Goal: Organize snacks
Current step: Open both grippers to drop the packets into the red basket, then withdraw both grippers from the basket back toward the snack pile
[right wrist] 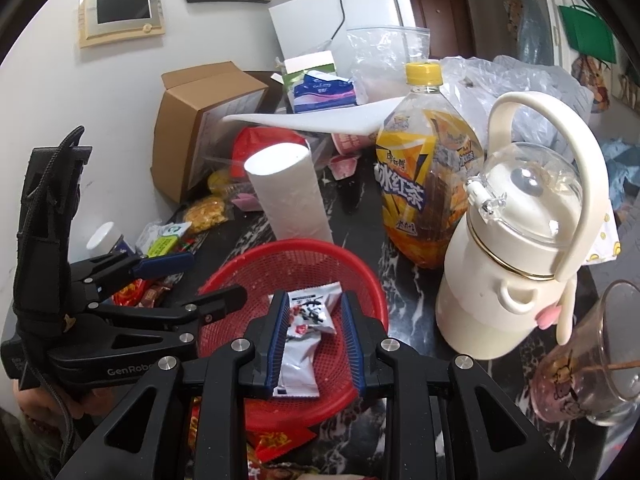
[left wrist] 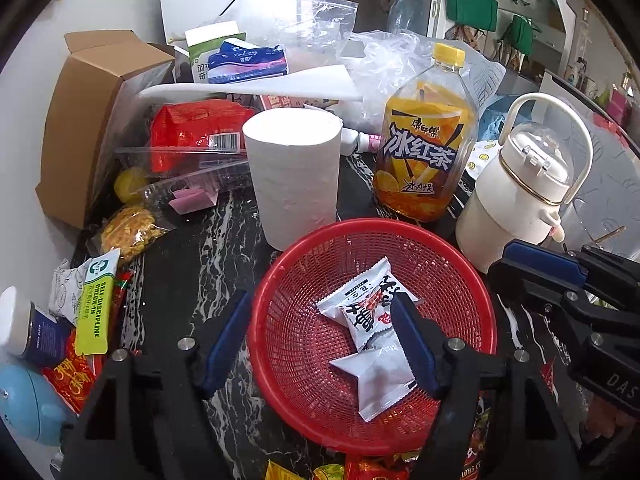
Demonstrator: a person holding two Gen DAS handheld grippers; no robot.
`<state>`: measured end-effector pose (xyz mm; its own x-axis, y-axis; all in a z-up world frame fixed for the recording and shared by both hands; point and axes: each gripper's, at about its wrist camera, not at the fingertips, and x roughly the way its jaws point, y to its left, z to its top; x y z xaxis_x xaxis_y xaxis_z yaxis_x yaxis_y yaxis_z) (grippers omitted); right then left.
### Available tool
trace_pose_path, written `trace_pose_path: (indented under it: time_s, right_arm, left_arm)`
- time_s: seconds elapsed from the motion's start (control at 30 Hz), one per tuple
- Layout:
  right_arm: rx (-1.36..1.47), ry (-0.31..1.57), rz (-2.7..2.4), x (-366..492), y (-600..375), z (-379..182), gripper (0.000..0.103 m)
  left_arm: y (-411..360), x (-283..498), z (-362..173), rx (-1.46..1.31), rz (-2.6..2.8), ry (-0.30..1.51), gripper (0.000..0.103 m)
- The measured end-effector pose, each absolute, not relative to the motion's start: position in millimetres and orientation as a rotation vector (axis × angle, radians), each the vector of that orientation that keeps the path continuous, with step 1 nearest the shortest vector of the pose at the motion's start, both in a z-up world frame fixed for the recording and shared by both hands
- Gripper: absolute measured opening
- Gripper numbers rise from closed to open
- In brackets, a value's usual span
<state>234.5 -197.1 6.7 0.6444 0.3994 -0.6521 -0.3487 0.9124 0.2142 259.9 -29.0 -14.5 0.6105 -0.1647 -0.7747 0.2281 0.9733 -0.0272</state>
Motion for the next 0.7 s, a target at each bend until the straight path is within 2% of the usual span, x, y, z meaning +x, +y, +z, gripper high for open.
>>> trace_pose_path:
  time_s: [0.7]
  right_arm:
    - [0.024,0.588,0.409,156,-196,78,0.027]
  left_arm:
    - [-24,185,62,0.072,-0.254,0.703,0.071]
